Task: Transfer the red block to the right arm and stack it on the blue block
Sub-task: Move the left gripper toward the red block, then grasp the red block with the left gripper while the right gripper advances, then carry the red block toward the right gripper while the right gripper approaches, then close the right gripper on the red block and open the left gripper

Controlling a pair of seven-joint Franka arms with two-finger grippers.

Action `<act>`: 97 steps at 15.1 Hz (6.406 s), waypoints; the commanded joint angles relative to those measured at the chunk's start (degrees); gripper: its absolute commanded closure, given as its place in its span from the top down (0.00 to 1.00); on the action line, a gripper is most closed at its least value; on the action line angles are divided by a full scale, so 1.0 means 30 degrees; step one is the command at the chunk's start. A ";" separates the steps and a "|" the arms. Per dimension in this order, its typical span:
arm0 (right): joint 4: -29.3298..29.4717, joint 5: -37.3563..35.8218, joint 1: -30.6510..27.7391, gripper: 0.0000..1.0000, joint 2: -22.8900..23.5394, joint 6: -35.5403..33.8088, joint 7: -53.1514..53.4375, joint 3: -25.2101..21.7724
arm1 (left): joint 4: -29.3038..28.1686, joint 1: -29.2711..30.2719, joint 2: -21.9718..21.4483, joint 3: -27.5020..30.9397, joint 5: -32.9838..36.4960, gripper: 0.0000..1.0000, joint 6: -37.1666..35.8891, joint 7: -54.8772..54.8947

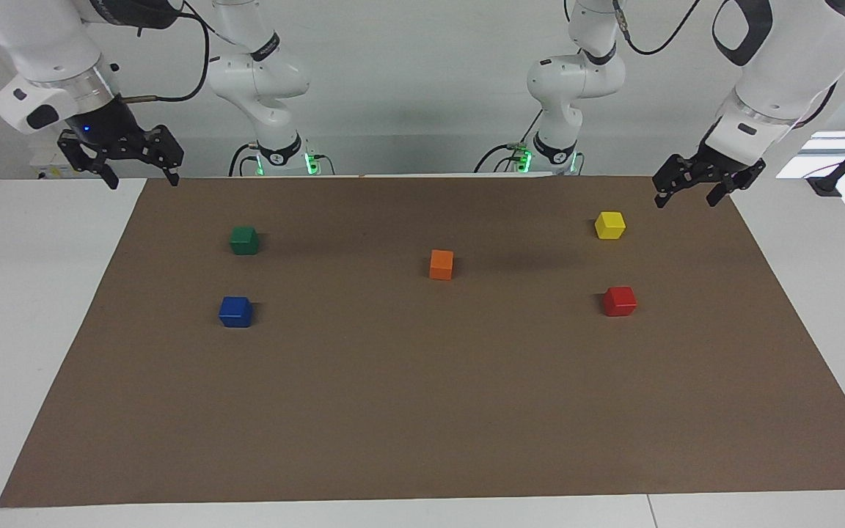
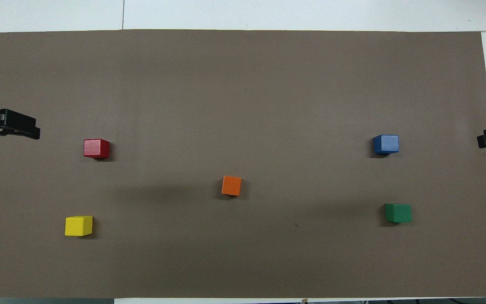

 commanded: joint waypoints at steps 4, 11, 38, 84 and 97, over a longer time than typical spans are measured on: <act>-0.0219 -0.0241 0.0042 1.00 -0.0208 -0.0224 -0.0070 0.0005 | 0.0292 0.0206 0.0041 0.0030 0.0198 1.00 -0.0177 0.0048; -0.4346 -0.0181 0.0100 1.00 -0.2110 0.2174 0.0106 0.0122 | -0.2507 0.0236 -0.0864 0.0558 0.0198 1.00 0.2741 -0.0421; -1.2698 2.4295 -0.0486 1.00 0.0405 0.7341 -1.1164 0.0239 | -1.0634 -0.0673 0.4026 0.0499 0.1604 0.23 1.6025 -0.1934; -1.1528 4.7281 0.9122 0.00 1.0222 -1.0950 -1.4893 0.1118 | -0.7940 -0.2636 -0.5056 -0.8788 -1.0085 0.00 1.0634 -4.0587; -1.1470 4.7250 0.9153 0.00 0.9812 -0.9834 -1.5304 0.1118 | -0.7647 -0.2197 -0.5407 -0.7796 -0.9851 1.00 0.8675 -3.8836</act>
